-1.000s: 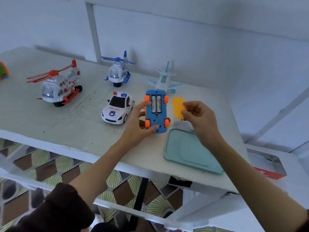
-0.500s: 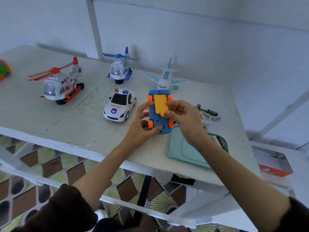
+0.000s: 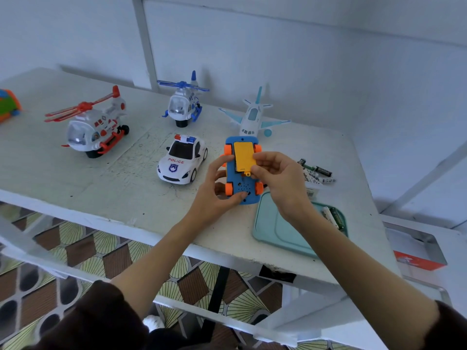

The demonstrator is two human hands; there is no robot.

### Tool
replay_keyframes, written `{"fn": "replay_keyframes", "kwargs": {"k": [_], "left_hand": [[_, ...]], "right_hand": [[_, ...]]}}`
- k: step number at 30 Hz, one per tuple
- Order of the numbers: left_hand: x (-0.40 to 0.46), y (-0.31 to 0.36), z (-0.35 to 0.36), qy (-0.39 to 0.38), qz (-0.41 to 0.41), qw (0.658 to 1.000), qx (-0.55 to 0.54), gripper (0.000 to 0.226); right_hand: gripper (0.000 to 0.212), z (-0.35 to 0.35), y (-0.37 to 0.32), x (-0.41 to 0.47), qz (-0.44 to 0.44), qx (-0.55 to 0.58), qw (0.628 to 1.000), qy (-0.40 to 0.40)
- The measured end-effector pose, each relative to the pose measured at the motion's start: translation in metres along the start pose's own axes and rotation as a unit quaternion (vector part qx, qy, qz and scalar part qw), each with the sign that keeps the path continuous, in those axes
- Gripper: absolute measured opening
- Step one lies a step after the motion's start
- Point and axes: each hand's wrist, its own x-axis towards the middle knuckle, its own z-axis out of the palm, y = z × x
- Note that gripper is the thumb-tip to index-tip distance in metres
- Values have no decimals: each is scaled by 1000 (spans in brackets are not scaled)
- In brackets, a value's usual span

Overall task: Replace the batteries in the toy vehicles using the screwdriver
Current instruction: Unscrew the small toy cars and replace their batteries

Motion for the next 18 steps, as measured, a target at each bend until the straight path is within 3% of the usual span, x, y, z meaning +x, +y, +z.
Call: {"fn": "replay_keyframes", "kwargs": {"k": [7,12,18], "left_hand": [[0,1,1,-3,3,1000,5,69],[-1,0,1,0,-4,1000,-9,69],[0,1,1,-1,0,1000,-11,67]], "right_hand": [[18,0,5,1,-64,-87,994,11],[16,3,17,5,-234,-248,940,26],[12,3,27,13,-305,-306,901,25]]}}
